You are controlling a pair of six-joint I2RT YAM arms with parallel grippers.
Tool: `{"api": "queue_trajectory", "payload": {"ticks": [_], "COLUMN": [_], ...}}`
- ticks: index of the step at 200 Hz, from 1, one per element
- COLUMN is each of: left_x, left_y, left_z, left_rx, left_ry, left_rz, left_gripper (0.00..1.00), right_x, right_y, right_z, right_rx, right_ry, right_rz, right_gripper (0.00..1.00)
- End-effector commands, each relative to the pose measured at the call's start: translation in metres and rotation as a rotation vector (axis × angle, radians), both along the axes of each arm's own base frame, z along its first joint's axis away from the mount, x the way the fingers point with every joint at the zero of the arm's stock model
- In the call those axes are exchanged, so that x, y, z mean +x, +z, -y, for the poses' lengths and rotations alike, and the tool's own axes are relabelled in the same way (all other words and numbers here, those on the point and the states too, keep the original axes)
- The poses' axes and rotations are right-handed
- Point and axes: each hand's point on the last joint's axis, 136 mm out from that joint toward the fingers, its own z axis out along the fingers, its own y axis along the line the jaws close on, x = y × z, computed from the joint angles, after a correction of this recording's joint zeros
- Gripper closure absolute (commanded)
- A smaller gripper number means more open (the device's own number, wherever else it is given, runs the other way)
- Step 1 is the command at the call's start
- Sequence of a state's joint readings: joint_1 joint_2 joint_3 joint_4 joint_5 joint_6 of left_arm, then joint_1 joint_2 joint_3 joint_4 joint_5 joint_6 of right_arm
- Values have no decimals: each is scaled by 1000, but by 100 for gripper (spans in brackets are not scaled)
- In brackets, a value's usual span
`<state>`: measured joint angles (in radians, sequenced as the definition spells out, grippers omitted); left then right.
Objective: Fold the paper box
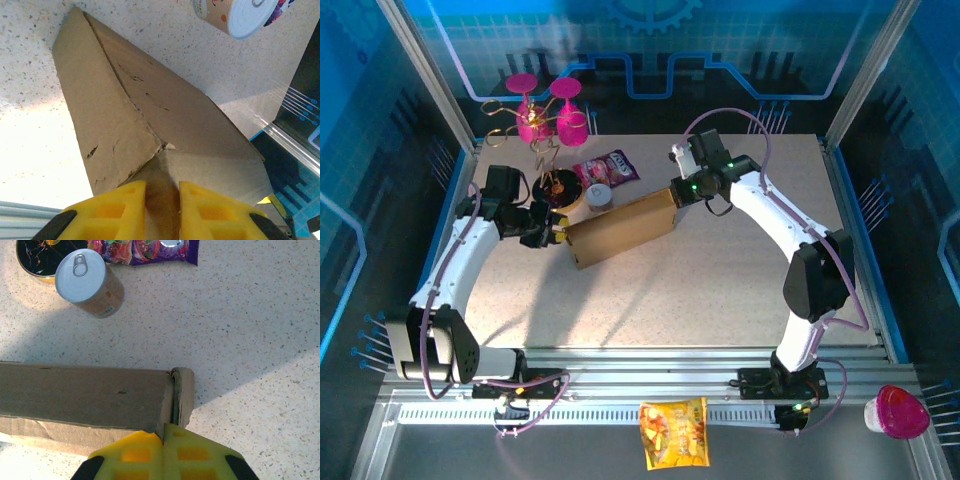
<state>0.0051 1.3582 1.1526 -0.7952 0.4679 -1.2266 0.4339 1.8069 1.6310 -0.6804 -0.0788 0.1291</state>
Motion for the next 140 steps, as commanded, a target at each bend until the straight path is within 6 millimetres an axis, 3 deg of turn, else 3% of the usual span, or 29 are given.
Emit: {"api": "queue_trajectory", "payload": {"ticks": [1,28,42,66,102,140], "left_x": [-6,-8,-8,-5,-12,-18], "left_y": [-7,-9,-8,5,17,19], "left_z": [0,-2,-2,-6,-17,-1], "left_rx": [31,59,63,105,204,88], "left_ry": [-44,-70,-76,-91,-144,-82], "left_rz": [3,1,1,25,31,32], "left_gripper": [78,77,72,63,60,51], "right_x": [-16,-16,-16,-15,-14,-14], "right_y": [-23,-24,-22,-21,-23,-23], "right_z": [-4,-3,-3,-4,-3,-4], "right_rx": [-65,-75,-71,-68,-70,-65], "right_ry": [52,60,65,63,50,50], "right_rz": [-55,-39,-28,-27,-35,-37], "right_gripper": [100,100,100,100,100,100]}}
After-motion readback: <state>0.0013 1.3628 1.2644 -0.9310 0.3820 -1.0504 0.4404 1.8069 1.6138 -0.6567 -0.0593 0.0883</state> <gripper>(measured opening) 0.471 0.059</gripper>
